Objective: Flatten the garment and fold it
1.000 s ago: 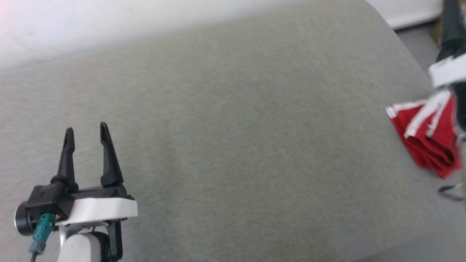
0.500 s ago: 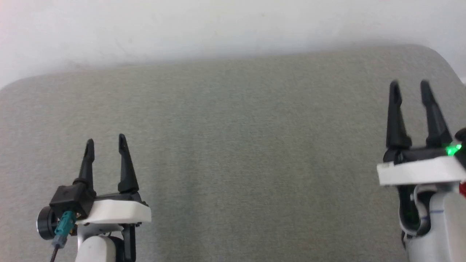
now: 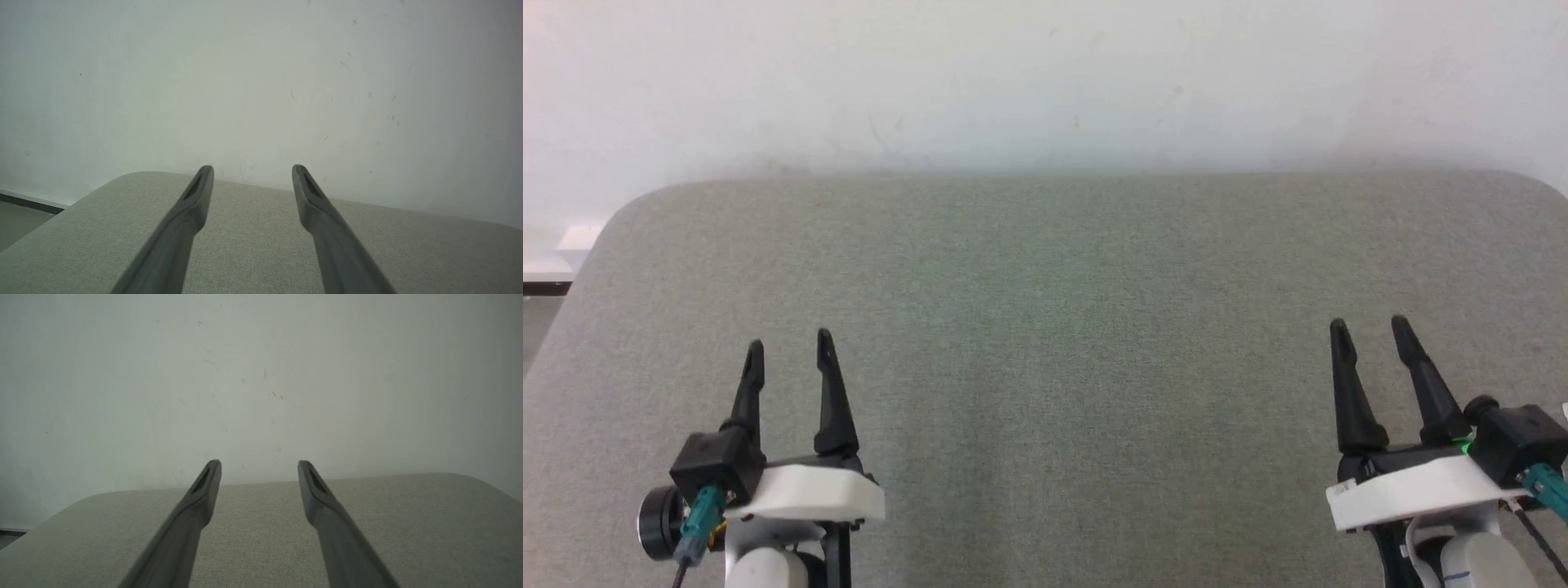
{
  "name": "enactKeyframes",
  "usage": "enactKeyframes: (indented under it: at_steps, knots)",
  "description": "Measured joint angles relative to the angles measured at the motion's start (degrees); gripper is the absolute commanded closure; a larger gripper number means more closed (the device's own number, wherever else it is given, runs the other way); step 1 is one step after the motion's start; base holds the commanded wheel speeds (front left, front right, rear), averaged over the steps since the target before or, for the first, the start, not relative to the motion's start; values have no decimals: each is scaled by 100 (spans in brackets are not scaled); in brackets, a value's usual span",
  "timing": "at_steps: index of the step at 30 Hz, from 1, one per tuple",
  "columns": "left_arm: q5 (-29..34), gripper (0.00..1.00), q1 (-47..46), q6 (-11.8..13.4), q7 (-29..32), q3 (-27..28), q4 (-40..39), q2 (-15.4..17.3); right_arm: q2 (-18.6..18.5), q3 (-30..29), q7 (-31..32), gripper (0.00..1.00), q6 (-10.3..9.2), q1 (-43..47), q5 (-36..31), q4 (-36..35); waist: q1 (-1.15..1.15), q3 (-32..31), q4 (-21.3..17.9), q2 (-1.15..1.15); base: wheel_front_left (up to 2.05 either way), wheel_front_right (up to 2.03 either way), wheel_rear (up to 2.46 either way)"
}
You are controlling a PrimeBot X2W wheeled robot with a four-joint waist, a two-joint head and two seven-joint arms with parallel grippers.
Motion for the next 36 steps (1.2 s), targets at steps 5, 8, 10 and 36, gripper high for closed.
enactKeyframes:
  at_steps: [5, 8, 10, 36]
  knots:
    - [-34, 0, 155, -7, 0, -56, 74, -5, 0, -25, 1, 0, 0, 160, 86, 73, 0, -25, 54, 0, 0, 0, 0]
    - [-34, 0, 161, -15, 0, -100, 127, -7, -1, -56, 0, 0, 0, 226, 86, 127, 0, -31, 56, 0, 0, 0, 0]
    - [-34, 0, 197, -45, 0, -125, 192, -9, 0, -62, 0, 0, 0, 257, 86, 151, 1, -32, 51, 0, 0, 0, 0]
    - [73, 100, 216, -113, 175, -177, 236, -18, -4, -66, 170, 100, 1, 283, -63, 123, 1, -25, -10, 0, 0, 0, 0]
